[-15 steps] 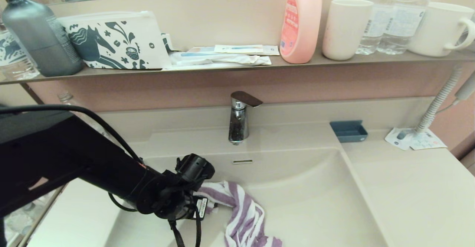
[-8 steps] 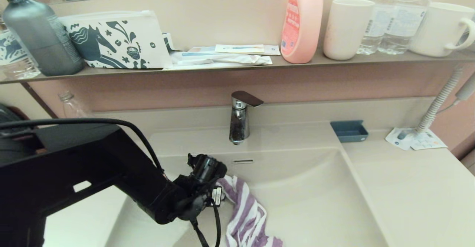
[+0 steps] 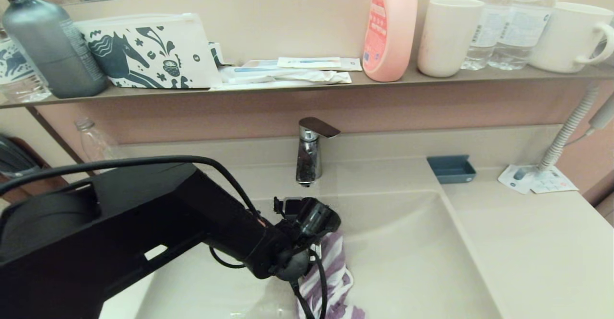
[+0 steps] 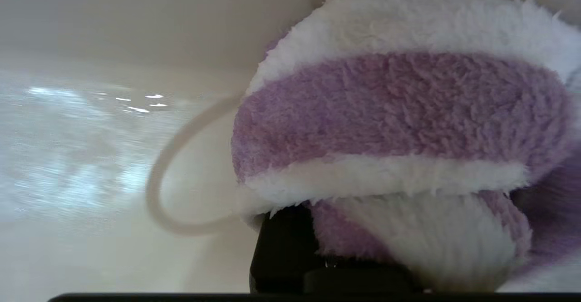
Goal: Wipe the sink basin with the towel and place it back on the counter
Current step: Wipe the sink
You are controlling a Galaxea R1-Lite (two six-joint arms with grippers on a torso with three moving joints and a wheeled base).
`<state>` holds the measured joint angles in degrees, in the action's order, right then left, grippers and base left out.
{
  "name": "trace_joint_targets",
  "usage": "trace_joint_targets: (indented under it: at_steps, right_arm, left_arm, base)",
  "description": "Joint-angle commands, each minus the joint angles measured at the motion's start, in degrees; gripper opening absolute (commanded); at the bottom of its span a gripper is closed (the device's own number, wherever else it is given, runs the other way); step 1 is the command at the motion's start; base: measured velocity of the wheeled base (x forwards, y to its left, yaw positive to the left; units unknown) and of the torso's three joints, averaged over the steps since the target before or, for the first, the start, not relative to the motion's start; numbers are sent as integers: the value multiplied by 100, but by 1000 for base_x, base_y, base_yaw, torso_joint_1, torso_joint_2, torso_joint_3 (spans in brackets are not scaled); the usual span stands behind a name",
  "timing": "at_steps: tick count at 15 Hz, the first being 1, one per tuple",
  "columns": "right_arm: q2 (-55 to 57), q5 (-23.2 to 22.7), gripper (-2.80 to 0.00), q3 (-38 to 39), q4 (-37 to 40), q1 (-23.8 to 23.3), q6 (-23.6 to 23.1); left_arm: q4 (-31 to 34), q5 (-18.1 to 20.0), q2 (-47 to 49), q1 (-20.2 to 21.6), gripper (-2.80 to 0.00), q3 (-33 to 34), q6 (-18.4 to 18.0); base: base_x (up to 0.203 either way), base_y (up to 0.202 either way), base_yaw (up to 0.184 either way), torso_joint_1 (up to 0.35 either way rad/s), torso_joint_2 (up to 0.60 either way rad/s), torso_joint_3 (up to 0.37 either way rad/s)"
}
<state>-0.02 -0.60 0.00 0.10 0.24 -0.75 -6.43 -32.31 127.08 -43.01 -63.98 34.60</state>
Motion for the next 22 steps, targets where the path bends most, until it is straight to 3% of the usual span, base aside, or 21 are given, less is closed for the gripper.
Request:
trace_joint_targets:
  at_steps: [1, 4, 6, 10, 16, 18, 22]
  right_arm:
    - [2, -2, -280, 0, -1, 2, -5]
    - [2, -2, -280, 0, -1, 2, -5]
    - [2, -2, -280, 0, -1, 2, -5]
    - [2, -2, -280, 0, -1, 2, -5]
    - [2, -2, -280, 0, -1, 2, -5]
    - [2, -2, -280, 0, -1, 2, -5]
    - [2, -2, -280, 0, -1, 2, -5]
  left_arm:
    - [463, -28, 121, -250, -280, -443, 243]
    - [1289, -38, 251, -600, -280, -1053, 797]
    - [1590, -39, 318, -755, -280, -1437, 943]
    - [2029, -42, 625, -918, -280, -2121, 1073]
    - [2100, -40, 1025, -1056, -280, -2501, 1048]
    - [2698, -30, 1115, -1092, -280, -2742, 1140]
    - [4364, 377, 1134, -1285, -280, -3969, 1806]
  base:
    - [0, 0, 0, 0, 0, 0]
    - [0, 0, 0, 0, 0, 0]
    - [0, 0, 0, 0, 0, 0]
    - [0, 0, 0, 0, 0, 0]
    - [0, 0, 0, 0, 0, 0]
    - [0, 0, 0, 0, 0, 0]
    - [0, 0, 0, 0, 0, 0]
